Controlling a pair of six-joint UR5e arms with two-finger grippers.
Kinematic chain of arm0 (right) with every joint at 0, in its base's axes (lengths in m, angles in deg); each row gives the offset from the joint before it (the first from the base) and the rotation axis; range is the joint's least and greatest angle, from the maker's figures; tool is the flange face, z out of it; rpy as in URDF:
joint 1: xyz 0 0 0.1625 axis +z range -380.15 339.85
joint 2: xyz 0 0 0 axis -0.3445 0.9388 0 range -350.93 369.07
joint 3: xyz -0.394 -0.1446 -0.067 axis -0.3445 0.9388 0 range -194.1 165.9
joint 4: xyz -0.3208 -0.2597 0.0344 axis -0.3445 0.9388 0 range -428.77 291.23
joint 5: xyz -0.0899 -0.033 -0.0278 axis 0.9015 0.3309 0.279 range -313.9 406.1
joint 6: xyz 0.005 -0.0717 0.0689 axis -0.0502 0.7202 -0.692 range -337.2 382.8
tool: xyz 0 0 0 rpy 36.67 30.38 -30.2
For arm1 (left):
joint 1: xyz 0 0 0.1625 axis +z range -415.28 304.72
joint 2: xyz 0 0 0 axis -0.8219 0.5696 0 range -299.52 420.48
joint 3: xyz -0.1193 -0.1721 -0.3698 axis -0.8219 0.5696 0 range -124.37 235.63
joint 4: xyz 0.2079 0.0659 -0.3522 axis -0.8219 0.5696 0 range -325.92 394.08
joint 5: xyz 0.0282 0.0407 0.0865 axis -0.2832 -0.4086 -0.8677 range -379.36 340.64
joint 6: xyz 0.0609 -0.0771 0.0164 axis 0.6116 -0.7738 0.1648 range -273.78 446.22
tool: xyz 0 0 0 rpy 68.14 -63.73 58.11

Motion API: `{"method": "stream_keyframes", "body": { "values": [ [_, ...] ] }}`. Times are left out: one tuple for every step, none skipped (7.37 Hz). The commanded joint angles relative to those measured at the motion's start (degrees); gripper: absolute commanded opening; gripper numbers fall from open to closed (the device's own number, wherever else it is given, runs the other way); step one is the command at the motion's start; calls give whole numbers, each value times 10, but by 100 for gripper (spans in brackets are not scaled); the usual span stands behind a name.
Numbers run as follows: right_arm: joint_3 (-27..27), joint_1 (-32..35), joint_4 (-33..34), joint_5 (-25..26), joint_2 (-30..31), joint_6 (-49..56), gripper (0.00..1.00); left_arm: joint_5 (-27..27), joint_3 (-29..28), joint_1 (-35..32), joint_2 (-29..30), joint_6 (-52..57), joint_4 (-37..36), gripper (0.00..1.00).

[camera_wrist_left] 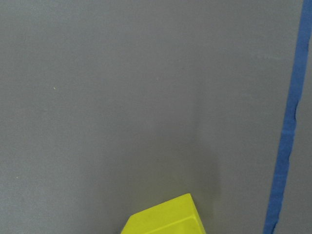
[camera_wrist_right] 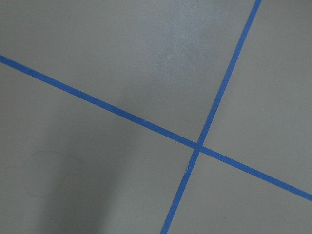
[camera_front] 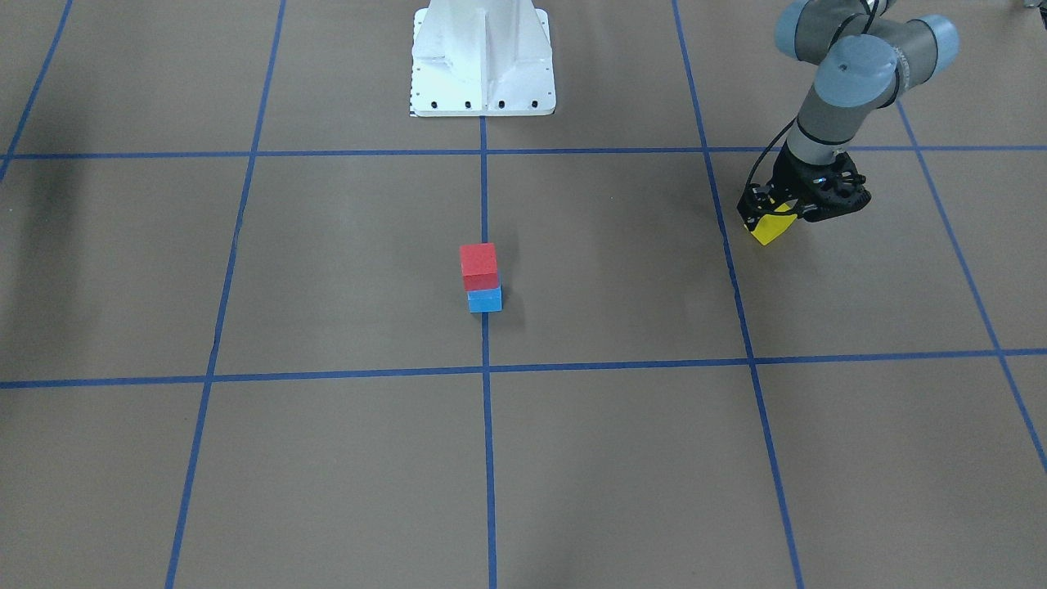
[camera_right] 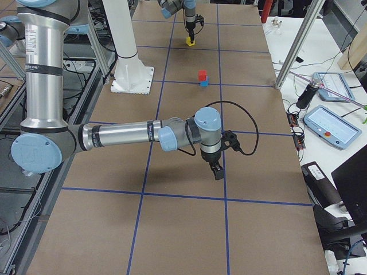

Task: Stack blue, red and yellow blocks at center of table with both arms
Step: 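Lower the left gripper onto the yellow cube and close it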

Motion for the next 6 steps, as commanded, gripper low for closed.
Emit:
{"method": "stream_keyframes", "body": {
  "values": [
    [0, 0, 0, 0, 1, -1, 99, 0, -6, 2, 1, -12, 0, 11],
    [0, 0, 0, 0, 1, -3, 99, 0, 22, -1, -1, -14, -7, 0],
    [1, 0, 0, -1, 1, -7, 99, -1, 71, -6, -8, -10, -37, 0],
    [1, 0, 0, -2, 2, -8, 99, -1, 108, -27, 19, -3, -134, 0],
    [1, 0, 0, -1, 2, -9, 99, -4, 109, -33, 124, 19, -236, 0],
    [1, 0, 0, -1, 2, -9, 99, -7, 76, -33, 243, 45, -299, 0]
  ]
}}
